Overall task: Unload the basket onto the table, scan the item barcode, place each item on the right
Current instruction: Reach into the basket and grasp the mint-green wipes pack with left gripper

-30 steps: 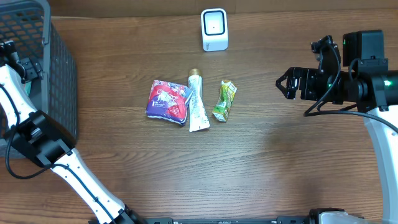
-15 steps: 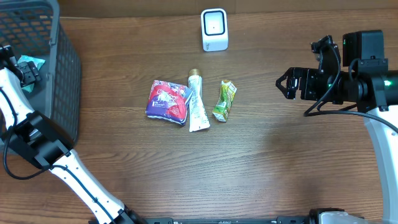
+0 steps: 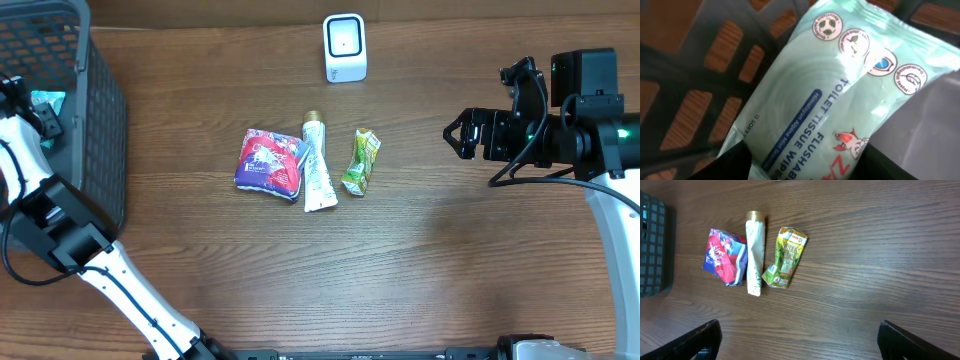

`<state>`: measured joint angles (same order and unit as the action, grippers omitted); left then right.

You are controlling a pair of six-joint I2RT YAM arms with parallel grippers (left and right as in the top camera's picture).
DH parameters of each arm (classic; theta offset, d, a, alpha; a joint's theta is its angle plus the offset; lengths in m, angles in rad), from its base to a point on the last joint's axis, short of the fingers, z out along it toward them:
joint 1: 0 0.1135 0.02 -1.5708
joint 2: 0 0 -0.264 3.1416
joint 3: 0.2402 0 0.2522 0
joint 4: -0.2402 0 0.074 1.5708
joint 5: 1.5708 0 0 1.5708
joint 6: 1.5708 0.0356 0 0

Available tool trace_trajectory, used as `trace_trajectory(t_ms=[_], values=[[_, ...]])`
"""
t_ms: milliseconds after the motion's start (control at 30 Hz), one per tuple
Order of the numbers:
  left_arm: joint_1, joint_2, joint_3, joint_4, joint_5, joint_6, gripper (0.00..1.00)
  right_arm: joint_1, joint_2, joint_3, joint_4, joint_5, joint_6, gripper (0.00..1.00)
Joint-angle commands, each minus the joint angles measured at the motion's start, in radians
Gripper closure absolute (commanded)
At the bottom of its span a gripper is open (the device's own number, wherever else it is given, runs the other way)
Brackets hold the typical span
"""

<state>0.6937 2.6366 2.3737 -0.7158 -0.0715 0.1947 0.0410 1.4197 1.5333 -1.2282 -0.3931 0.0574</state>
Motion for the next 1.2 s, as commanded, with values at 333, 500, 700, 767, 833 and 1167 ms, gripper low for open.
trace_trajectory(t_ms=[333,500,700,767,833,1167], values=[[-0.008,0.145,-0.056,-0.167,-0.005,-0.044,0.96,0.005,-0.003,0.024,0.003,-0.013,0.007,0.0],[-0.008,0.064,0.096,-0.335,0.058,-0.05,0.96,0.005,-0.003,0.024,0.003,-0.013,0.006,0.0],[-0.007,-0.166,0.302,-0.507,0.175,-0.072,0.96,0.005,-0.003,0.024,0.003,-0.013,0.006,0.0],[-0.008,-0.251,0.327,-0.53,0.188,-0.092,0.96,0.005,-0.003,0.024,0.003,-0.013,0.006,0.0],[-0.009,-0.352,0.333,-0.547,0.213,-0.098,0.96,0.005,-0.003,0.024,0.004,-0.013,0.006,0.0],[-0.134,-0.769,0.333,-0.814,0.314,-0.186,0.96,0.005,-0.003,0.024,0.082,-0.013,0.006,0.0]])
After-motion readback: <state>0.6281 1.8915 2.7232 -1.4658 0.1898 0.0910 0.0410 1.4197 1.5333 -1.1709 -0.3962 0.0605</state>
